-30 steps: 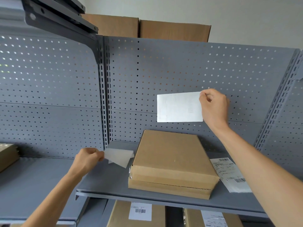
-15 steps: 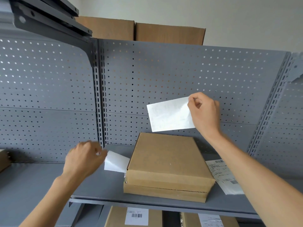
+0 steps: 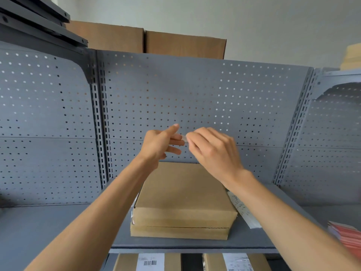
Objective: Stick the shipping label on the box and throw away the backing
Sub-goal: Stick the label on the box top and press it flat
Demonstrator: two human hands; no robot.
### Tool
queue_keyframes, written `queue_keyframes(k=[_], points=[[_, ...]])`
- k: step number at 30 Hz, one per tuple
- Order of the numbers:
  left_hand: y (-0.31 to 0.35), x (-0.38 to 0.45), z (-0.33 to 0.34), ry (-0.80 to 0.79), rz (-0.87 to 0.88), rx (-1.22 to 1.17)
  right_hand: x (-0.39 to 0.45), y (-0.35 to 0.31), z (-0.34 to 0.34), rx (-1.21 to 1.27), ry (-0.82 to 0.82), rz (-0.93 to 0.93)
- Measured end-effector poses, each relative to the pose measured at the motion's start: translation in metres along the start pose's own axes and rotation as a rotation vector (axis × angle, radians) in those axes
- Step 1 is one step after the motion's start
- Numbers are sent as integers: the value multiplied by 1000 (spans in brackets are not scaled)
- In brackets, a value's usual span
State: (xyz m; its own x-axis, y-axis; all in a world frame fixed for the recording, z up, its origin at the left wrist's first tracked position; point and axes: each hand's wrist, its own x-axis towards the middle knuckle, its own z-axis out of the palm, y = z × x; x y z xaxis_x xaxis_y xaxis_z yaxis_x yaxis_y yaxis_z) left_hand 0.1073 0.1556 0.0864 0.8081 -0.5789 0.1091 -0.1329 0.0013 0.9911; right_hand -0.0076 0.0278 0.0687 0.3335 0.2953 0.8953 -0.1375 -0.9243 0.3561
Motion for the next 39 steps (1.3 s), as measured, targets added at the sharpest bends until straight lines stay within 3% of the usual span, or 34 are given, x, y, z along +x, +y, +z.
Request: queue_keyframes(k=[5, 8, 11, 14, 17, 19, 25, 39], points=[[-11, 3, 5, -9, 63, -24, -13, -7, -5, 19, 5, -74], [-15, 6, 1, -27, 89, -31, -20, -4, -15, 128, 38, 37], [-17, 3, -5, -46, 125, -44, -17, 13, -24, 312, -17, 531], [-18, -1, -11, -104, 173, -75, -12, 35, -21, 597, -368, 1128], [-22, -4, -15, -149, 206, -56, -8, 41, -14, 962, -598, 1455], [-28, -3, -17, -168, 207, -41, -9, 38, -9, 1086, -587, 1494], [-34, 1, -18, -170, 214, 2, -9, 37, -5, 1155, -388, 1501], [-37, 11, -15, -125, 189, 111, -5, 41, -2, 985, -401, 1301]])
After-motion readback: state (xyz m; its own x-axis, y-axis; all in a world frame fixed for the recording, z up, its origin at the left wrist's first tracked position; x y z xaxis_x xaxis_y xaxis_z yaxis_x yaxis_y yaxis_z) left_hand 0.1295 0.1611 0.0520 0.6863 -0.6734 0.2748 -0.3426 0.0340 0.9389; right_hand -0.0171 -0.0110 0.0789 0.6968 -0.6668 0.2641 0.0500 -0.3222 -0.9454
